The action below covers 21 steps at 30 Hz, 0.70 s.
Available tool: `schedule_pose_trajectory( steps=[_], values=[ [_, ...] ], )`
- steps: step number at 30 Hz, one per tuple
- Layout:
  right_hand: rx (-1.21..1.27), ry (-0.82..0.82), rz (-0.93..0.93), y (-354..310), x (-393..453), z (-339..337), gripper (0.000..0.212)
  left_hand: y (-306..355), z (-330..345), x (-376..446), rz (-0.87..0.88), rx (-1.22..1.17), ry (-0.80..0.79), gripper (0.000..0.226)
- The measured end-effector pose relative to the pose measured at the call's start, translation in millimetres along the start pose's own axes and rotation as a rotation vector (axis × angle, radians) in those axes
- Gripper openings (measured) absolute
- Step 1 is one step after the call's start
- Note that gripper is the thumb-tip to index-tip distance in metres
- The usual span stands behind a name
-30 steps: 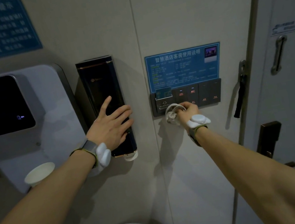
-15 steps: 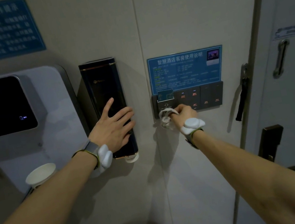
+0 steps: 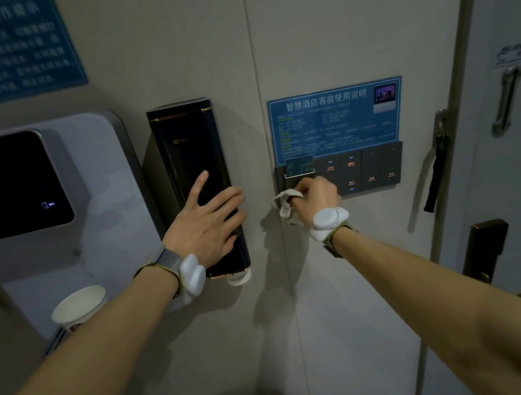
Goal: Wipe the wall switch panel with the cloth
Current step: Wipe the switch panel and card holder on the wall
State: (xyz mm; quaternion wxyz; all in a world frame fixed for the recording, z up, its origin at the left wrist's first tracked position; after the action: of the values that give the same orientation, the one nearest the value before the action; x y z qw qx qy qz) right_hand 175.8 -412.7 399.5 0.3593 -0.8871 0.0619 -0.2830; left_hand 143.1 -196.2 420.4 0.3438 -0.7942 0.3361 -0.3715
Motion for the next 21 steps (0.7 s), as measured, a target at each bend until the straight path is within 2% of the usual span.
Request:
schedule_pose_trajectory(
  steps=[4,10,21],
  values=[
    [0.055,0.086,-0.064,-16.6,6.9,-11.7,0.017,1.0,1.7,0.0,-0.011,-0.006,0.013,0.044],
    [-0.062,-0.034,-0.083,4.2,-2.7,5.1,0.013,0.0,1.7,-0.7,0.003,0.014,0.036,0.044],
    [0.001,0.076,-0.044,27.2,3.8,-12.2,0.010,-0.5,1.6,-0.6,0.023,0.042,0.038,0.041]
  ],
)
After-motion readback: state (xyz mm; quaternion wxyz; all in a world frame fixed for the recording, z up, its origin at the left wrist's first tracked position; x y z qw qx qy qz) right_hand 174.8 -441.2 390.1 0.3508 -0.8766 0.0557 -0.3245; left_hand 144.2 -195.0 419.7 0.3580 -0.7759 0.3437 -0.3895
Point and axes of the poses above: each hand's wrist, its own x-axis towards the middle knuckle, its own z-axis out of the palm, y = z × x, the point moved 2 cm from there along x, towards the middle knuckle, and after that the axes turned 1 degree about -y, right-handed, at the moved point
